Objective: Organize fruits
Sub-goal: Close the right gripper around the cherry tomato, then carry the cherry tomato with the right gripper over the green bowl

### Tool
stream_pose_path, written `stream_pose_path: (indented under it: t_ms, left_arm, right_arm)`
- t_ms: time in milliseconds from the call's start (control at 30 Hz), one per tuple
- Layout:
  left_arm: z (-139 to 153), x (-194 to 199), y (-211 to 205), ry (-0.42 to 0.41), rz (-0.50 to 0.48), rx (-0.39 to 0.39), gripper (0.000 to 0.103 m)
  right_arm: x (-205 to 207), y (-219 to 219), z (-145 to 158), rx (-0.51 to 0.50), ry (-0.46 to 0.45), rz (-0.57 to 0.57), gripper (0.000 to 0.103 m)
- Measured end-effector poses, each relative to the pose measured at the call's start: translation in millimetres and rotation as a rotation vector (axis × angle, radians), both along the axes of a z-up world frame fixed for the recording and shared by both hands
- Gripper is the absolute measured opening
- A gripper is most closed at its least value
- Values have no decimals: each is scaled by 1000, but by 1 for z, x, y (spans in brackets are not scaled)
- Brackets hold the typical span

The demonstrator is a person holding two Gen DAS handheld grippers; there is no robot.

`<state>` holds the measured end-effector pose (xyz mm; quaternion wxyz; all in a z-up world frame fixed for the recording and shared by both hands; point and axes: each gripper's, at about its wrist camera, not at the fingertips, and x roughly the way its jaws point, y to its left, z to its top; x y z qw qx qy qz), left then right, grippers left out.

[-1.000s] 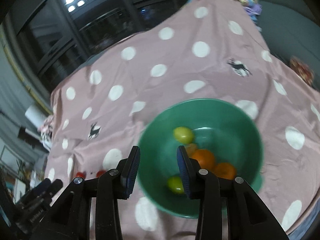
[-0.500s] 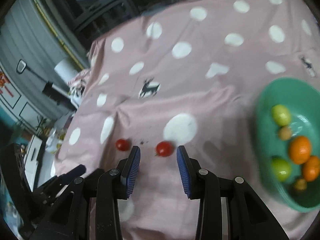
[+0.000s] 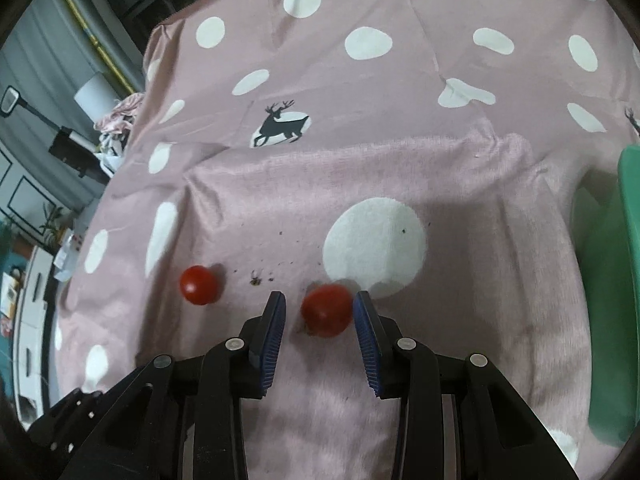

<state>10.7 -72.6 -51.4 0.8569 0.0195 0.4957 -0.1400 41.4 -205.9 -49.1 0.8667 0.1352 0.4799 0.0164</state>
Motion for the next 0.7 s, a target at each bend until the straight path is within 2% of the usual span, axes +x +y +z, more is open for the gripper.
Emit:
stream_pose_path:
  t_ms: [100, 167, 267, 600, 700]
  left_arm:
    - [-7, 3, 0, 43, -1, -19, 42]
    - [-14, 7, -1, 66, -4, -19, 31]
    - [-15, 8, -4, 54, 4, -9, 31]
    - [-12, 12, -4, 47, 29, -15, 27]
    - [-3, 7, -4, 17, 21, -22, 27]
  right_arm:
    - [1, 1, -2, -6, -8, -1, 38]
    - [2, 3, -4, -9, -10, 8, 38]
    - [4, 2, -7, -13, -6, 3, 32]
    - [0, -4, -9, 6, -8, -12, 31]
    - [-5, -7, -2, 31, -24, -15, 31]
